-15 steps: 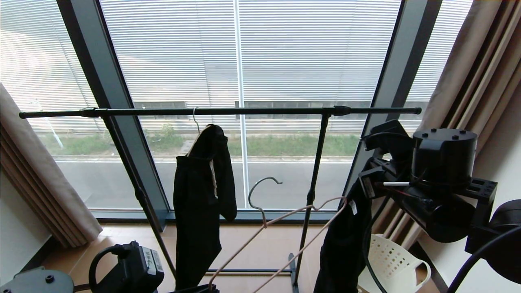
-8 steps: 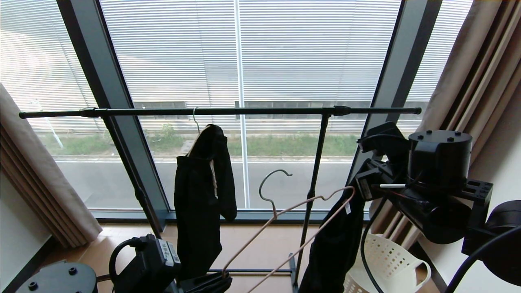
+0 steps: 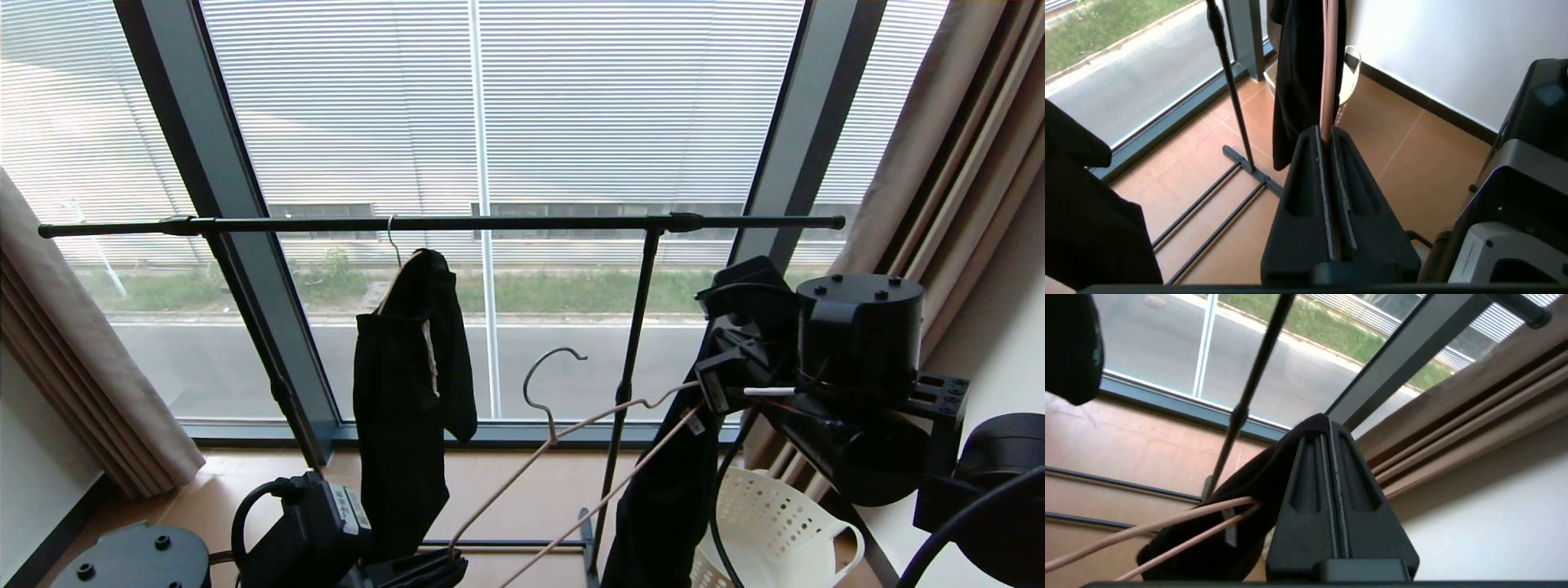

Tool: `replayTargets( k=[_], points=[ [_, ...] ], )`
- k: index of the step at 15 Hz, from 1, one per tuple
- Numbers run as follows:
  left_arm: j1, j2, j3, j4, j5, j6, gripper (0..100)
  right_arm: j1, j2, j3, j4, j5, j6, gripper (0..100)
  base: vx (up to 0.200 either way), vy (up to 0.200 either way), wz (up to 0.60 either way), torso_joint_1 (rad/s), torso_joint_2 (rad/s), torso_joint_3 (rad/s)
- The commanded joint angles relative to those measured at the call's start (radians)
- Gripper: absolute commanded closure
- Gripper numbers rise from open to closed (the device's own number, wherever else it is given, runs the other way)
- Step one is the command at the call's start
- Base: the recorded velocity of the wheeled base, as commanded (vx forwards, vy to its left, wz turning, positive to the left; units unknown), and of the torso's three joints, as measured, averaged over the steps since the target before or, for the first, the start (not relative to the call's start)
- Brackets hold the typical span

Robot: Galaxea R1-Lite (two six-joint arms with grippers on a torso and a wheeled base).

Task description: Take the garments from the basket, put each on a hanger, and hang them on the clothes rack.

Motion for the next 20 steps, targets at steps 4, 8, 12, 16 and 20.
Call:
replayTargets(
  k=[4,8,12,16,20],
  points=[
    [0.025,0.017,0.000,-0.018,0.002,-0.001,100,0.026,-0.005,0.005,0.000,-0.004,0.001,100,0.000,0.000,0.00,0.000,0.00,0.000],
    [0.068,0.035,-0.023,-0.021,0.003,-0.001,100,0.061,-0.008,0.012,-0.002,-0.014,0.001,100,0.000,0.000,0.00,0.000,0.00,0.000],
    [0.087,0.054,-0.049,-0.021,0.003,-0.001,100,0.119,-0.007,0.012,-0.002,-0.014,0.010,100,0.000,0.000,0.00,0.000,0.00,0.000],
    [0.083,0.055,-0.048,-0.021,0.002,-0.001,100,0.187,0.001,0.003,-0.002,-0.016,0.036,100,0.000,0.000,0.00,0.000,0.00,0.000],
    [0.058,0.064,-0.026,-0.028,-0.050,0.042,100,0.208,-0.002,-0.011,-0.003,-0.016,0.036,100,0.000,0.000,0.00,0.000,0.00,0.000]
  ],
)
